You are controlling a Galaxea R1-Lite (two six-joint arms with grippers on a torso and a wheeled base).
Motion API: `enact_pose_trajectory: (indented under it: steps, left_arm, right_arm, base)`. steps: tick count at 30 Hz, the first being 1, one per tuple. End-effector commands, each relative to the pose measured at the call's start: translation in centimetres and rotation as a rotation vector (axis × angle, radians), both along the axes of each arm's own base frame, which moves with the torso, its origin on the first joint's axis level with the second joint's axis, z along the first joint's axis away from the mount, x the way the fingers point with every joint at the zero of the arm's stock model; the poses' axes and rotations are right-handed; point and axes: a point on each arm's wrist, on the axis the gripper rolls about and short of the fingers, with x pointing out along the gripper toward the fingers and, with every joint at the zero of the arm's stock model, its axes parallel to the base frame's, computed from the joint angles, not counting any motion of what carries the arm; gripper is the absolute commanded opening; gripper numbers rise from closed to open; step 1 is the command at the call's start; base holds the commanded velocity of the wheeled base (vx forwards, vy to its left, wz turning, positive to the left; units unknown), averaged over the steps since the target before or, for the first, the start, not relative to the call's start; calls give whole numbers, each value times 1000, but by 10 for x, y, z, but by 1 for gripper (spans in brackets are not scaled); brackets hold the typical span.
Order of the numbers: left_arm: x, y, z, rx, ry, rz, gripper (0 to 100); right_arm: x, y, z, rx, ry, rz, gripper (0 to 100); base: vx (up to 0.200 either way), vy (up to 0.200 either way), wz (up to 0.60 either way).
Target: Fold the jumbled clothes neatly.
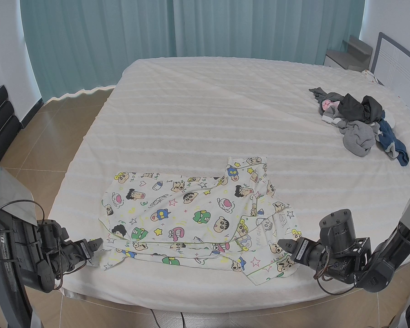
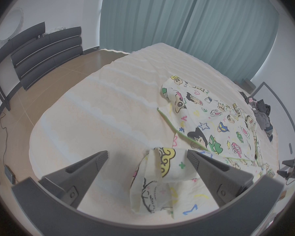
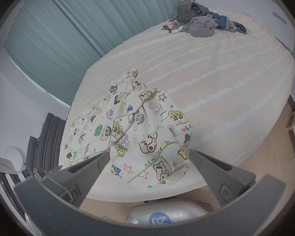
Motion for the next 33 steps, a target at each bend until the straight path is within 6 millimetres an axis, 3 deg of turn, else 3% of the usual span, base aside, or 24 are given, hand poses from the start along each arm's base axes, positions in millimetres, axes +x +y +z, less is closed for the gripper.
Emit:
enact_pose_trajectory:
  steps: [1,6,8,14,15,21,28,33]
  left_arm:
    - [-1,5,21,-7,-84,25,100]
    - [-14,1,35,-7,-106,-14,100]
    - [-27,-1,37,8,-79,-98,100]
    - [-39,-2,26,91,10,-205,100]
    - [-40,0,13,138,78,-224,100]
    - [-29,-1,2,189,87,-207,100]
    - [4,-3,-25,230,82,-186,100]
    - [25,0,-21,275,9,-131,100]
  right_arm:
    - [-1,0,1,2,-6,-1,100]
    - [0,-3,4,7,-15,-11,100]
    - [-1,-4,3,4,-8,-12,100]
    - [-5,-6,1,-5,4,-13,100]
    - [-7,-8,1,-3,0,-13,100]
    - [-8,-8,3,17,-36,-11,100]
    - [-8,-8,4,17,-43,-8,100]
    - [-11,-10,3,14,-37,-8,100]
  base:
    - [0,0,0]
    - [0,0,0]
    - [0,0,0]
    - [0,0,0]
    - [0,0,0]
    - [0,0,0]
    - [0,0,0]
    - [0,0,0]
